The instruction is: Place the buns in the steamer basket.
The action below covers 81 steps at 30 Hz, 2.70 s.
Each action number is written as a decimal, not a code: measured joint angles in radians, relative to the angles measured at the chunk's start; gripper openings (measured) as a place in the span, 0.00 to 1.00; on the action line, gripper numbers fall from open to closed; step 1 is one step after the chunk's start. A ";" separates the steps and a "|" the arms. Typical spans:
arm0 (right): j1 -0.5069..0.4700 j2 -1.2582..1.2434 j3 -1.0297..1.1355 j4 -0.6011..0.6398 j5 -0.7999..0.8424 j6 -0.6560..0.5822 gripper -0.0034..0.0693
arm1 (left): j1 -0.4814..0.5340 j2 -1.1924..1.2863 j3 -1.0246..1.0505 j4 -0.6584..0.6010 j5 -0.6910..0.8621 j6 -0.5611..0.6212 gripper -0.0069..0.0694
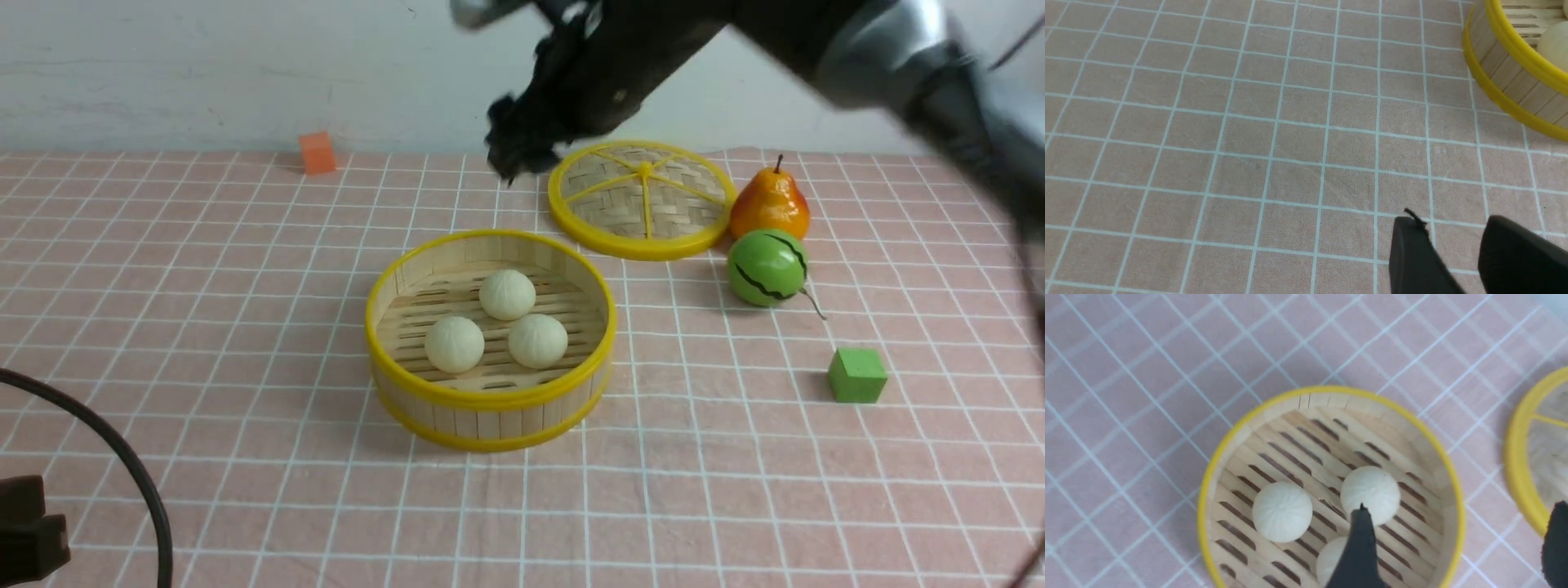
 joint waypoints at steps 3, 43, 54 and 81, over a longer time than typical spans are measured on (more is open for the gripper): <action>-0.012 -0.280 0.226 -0.044 -0.067 0.033 0.70 | 0.000 0.000 0.000 -0.005 0.000 0.000 0.40; -0.081 -1.423 2.143 -0.379 -1.095 0.420 0.03 | 0.000 0.000 0.000 -0.031 0.001 0.000 0.40; -0.426 -2.008 2.313 -0.178 -0.955 0.395 0.03 | 0.000 0.000 0.000 -0.031 0.009 0.000 0.40; -0.510 -2.056 2.304 -0.162 -0.696 0.394 0.06 | 0.000 -0.001 0.000 -0.031 0.021 0.000 0.40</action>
